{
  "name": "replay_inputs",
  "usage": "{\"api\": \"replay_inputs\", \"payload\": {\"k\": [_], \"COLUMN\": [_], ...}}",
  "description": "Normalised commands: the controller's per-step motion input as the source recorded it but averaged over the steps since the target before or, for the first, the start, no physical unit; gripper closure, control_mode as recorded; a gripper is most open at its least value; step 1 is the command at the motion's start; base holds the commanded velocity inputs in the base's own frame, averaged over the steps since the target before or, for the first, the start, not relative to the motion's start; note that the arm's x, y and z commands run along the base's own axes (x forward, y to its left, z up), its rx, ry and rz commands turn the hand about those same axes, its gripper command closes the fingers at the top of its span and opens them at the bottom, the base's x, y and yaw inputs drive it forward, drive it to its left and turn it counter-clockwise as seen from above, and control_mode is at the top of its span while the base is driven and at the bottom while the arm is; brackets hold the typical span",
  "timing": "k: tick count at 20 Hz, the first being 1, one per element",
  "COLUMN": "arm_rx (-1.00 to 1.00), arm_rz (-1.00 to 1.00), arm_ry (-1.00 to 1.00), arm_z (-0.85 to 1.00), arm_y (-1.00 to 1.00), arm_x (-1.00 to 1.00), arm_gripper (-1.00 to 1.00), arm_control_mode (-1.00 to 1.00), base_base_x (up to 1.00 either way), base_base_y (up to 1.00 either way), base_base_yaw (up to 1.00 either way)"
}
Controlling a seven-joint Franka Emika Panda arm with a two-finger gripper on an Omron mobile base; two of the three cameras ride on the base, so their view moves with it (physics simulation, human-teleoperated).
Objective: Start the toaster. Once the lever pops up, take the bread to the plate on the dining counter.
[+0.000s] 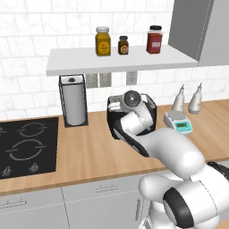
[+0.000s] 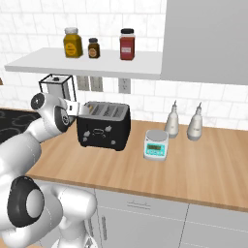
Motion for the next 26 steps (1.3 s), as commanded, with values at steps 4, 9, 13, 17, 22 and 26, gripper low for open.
{"api": "replay_inputs", "payload": {"k": [4,9,13,17,22,26], "arm_rx": [0.00,0.00,0.00,0.00,0.00,0.00], "arm_rz": [0.00,0.00,0.00,0.00,0.00,0.00], "arm_ry": [0.00,0.00,0.00,0.00,0.00,0.00], "arm_z": [0.00,0.00,0.00,0.00,0.00,0.00], "arm_y": [0.00,0.00,0.00,0.00,0.00,0.00], "arm_x": [0.00,0.00,0.00,0.00,0.00,0.00], "arm_gripper": [-1.00,-1.00,-1.00,-1.00,-1.00,-1.00], "arm_control_mode": [-1.00,-1.00,-1.00,-1.00,-1.00,-1.00], "base_base_x": [0.00,0.00,0.00,0.00,0.00,0.00], "base_base_y": [0.00,0.00,0.00,0.00,0.00,0.00], "base_base_yaw": [0.00,0.00,0.00,0.00,0.00,0.00]}}
